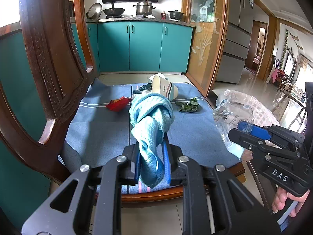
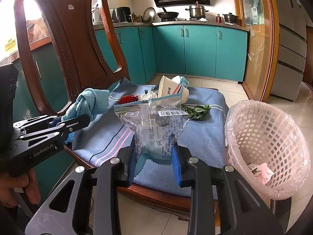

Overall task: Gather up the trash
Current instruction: 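Carry the clear barcode bag over the wastebasket and open the right tool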

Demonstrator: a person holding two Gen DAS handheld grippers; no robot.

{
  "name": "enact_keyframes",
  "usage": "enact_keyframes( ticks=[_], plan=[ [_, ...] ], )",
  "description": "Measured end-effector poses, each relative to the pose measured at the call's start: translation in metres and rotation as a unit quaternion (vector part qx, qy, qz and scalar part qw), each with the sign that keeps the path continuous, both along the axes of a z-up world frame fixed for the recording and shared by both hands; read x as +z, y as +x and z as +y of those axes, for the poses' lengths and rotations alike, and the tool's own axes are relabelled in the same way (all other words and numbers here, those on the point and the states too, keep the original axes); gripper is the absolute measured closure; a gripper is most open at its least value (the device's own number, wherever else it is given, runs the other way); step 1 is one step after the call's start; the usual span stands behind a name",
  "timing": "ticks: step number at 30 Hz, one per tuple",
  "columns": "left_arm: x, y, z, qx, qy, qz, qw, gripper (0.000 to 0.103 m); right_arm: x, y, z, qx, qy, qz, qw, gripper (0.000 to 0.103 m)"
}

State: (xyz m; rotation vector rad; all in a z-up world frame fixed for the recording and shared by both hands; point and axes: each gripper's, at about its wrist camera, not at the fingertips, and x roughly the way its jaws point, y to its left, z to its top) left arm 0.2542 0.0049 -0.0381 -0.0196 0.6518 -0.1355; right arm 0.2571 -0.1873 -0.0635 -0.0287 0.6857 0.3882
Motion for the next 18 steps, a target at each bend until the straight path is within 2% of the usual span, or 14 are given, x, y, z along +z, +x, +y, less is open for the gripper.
enact_keyframes(
  ticks=[9,15,18],
  plan=[
    [-0.003,0.001,0.001,0.000,0.001,0.003,1.0000,0.083,0.007,0.000,-0.010,-0.020,0.004,-0.018,1.000,0.072],
    [-0.002,0.001,0.003,0.002,-0.001,0.003,1.0000,0.083,0.027,0.021,-0.076,-0.125,-0.008,-0.063,0.990,0.071],
    [-0.003,0.001,0.004,0.004,-0.002,0.004,1.0000,0.083,0.024,0.038,-0.120,-0.189,0.002,-0.052,0.981,0.070]
  ],
)
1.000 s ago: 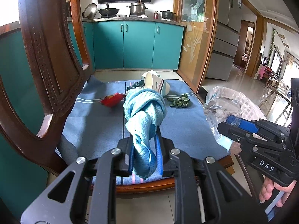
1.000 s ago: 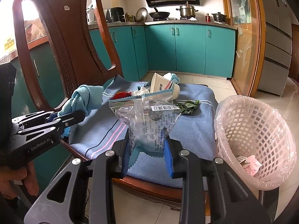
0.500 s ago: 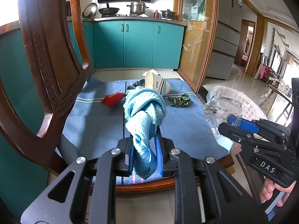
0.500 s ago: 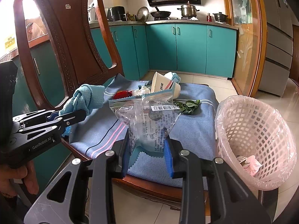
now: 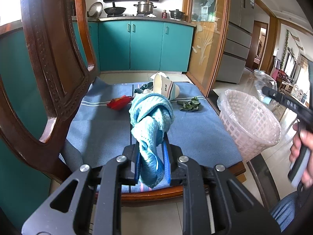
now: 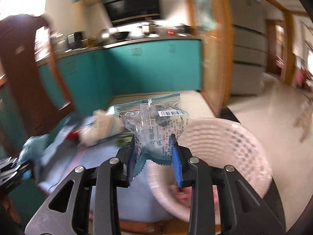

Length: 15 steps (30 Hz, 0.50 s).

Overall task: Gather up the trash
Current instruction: 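Carry the clear barcode bag over the wastebasket and open the right tool, then swing the blue rag over the wastebasket and open the left tool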

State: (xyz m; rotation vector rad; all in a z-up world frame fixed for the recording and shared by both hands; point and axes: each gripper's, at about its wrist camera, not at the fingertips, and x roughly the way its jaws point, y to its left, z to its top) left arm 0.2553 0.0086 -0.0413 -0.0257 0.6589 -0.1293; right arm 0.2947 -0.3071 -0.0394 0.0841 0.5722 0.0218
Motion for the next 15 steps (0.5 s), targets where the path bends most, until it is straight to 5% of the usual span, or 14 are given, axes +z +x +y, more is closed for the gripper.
enact_keyframes(
  ticks=[6,11,15],
  plan=[
    [-0.001,0.001,-0.002,0.001,0.001,0.004,1.0000,0.083,-0.018,0.014,-0.029,-0.044,-0.004,0.045,0.998,0.043],
    [-0.003,0.003,-0.004,-0.001,0.002,0.007,1.0000,0.083,0.017,-0.020,-0.023,-0.032,0.034,-0.053,0.997,0.013],
    [-0.006,0.003,-0.012,-0.011,0.006,0.008,0.9999,0.083,0.033,-0.043,-0.020,-0.035,0.042,-0.109,0.993,0.011]
  ],
)
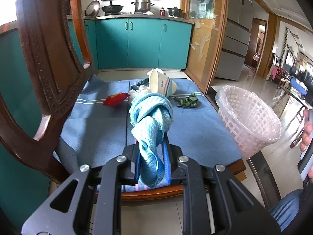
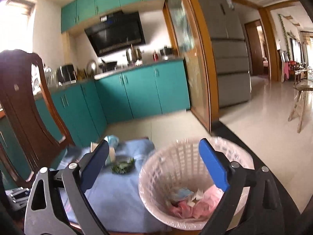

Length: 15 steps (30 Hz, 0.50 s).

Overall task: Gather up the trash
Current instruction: 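Swing the blue rag over the wastebasket and open the left tool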

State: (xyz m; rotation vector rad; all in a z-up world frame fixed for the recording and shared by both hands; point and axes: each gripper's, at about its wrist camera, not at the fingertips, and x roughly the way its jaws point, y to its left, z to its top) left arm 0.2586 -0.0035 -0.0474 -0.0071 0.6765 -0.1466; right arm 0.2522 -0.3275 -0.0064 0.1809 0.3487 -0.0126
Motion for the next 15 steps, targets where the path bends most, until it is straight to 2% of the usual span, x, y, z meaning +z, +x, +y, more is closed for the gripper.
enact_keyframes(
  ticks=[5,10,15],
  plan=[
    [-0.010,-0.002,-0.022,-0.033,-0.003,0.008,0.9994,0.083,0.002,-0.004,-0.008,-0.002,-0.002,-0.008,1.000,0.010],
    [-0.018,0.004,-0.071,-0.077,0.012,0.024,0.9967,0.083,0.003,-0.009,-0.031,-0.027,0.032,-0.020,0.999,0.010],
    [0.004,0.034,-0.158,-0.157,-0.033,0.028,0.9866,0.083,0.004,-0.016,-0.063,-0.068,0.068,-0.035,0.995,0.010]
  ],
)
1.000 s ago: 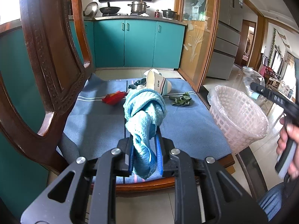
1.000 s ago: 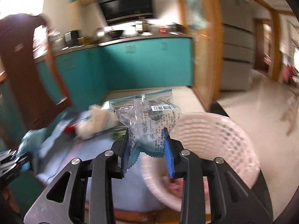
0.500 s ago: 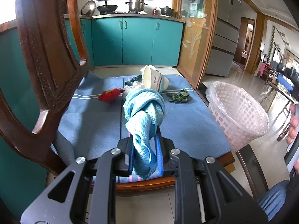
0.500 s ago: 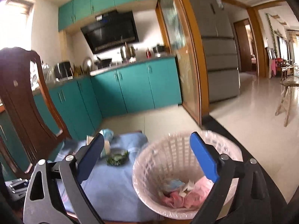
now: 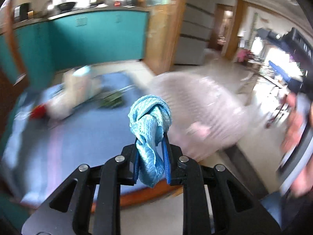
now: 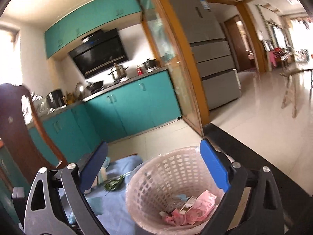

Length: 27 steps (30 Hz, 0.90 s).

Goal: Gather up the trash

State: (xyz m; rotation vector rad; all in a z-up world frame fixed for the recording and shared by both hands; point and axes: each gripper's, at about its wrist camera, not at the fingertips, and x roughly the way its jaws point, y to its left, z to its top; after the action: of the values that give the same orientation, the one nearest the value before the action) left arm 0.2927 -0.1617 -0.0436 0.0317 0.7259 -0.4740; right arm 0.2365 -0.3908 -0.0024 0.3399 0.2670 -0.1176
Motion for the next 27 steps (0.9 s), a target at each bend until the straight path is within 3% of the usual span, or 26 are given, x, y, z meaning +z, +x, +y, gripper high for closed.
enact_keyframes(
  ticks=[2,3,4,5,6,9,11,16,23,27],
  plan=[
    [0.012,0.012,-0.039,-0.029,-0.011,-0.006,0.9995,0.079,0.000,-0.002,-0.011,-0.019,0.013,-0.002,1.000,0.010],
    [0.016,0.021,-0.060,-0.046,-0.013,-0.006,0.9988,0.066,-0.001,-0.003,-0.016,-0.028,0.021,-0.003,0.999,0.010],
    [0.017,0.027,-0.077,-0.051,-0.004,-0.006,0.9987,0.033,-0.001,-0.003,-0.019,-0.032,0.028,-0.004,0.999,0.010],
    [0.017,0.033,-0.088,-0.042,0.012,-0.008,0.9990,0.018,0.000,-0.003,-0.021,-0.034,0.032,-0.004,0.999,0.010],
    [0.015,0.039,-0.094,-0.014,0.031,-0.014,0.9993,0.010,0.000,-0.003,-0.021,-0.036,0.032,-0.005,0.999,0.010],
    [0.012,0.035,-0.075,0.016,0.021,-0.003,0.9997,0.010,0.000,-0.002,-0.017,-0.025,0.027,-0.003,0.999,0.010],
    [0.012,0.026,-0.054,0.033,0.034,-0.018,0.9987,0.009,0.000,0.000,-0.009,-0.012,0.013,0.001,1.000,0.010],
    [0.023,-0.009,0.048,0.103,0.065,-0.067,0.9903,0.005,-0.004,0.007,0.033,0.034,-0.036,0.021,0.999,0.010],
    [0.025,-0.044,0.162,0.214,0.029,-0.083,0.9729,0.004,-0.018,0.010,0.108,0.126,-0.080,0.050,0.988,0.010],
    [0.015,-0.046,0.179,0.218,0.015,-0.067,0.9736,0.004,-0.030,0.005,0.152,0.167,-0.119,0.064,0.977,0.010]
  ],
)
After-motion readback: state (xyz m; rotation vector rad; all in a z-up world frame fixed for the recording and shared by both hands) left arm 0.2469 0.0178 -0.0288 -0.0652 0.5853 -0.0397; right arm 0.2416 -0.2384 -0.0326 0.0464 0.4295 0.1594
